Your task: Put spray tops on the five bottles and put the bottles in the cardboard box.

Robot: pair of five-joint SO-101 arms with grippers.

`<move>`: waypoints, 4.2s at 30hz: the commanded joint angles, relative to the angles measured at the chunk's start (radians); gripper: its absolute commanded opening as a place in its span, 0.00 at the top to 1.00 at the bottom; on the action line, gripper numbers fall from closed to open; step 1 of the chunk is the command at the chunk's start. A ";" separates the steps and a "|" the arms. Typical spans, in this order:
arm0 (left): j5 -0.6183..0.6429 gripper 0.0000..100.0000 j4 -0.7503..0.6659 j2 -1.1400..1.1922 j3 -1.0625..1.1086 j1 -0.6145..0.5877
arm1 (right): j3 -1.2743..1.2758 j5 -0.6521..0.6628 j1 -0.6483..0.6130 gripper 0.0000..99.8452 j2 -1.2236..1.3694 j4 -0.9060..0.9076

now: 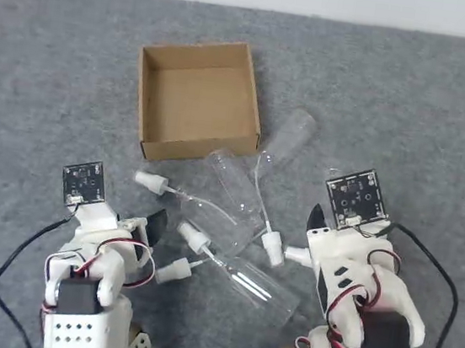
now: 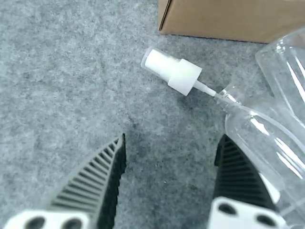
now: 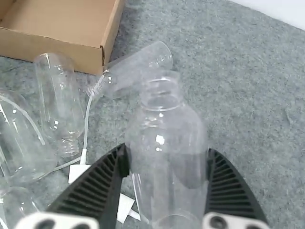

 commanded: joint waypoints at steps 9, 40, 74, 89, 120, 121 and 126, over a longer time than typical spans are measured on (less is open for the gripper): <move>0.000 0.72 0.005 -0.017 -0.008 -0.002 | -0.015 -0.009 0.004 0.83 -0.045 -0.019; -0.002 0.72 0.005 -0.017 -0.008 0.002 | 0.201 -0.072 0.002 0.83 -0.331 -0.131; -0.112 0.72 -0.041 -0.017 -0.275 0.002 | 0.236 -0.066 0.004 0.83 -0.331 -0.151; -0.069 0.98 0.028 -0.015 -0.412 0.003 | 0.236 -0.063 0.004 0.83 -0.329 -0.151; -0.068 0.99 0.204 0.675 -0.765 0.002 | 0.238 -0.063 0.004 0.83 -0.321 -0.151; -0.068 0.99 0.204 0.700 -0.766 0.002 | 0.238 -0.063 0.004 0.83 -0.321 -0.151; 0.017 0.98 0.186 0.789 -0.769 0.003 | 0.238 -0.063 0.004 0.83 -0.321 -0.150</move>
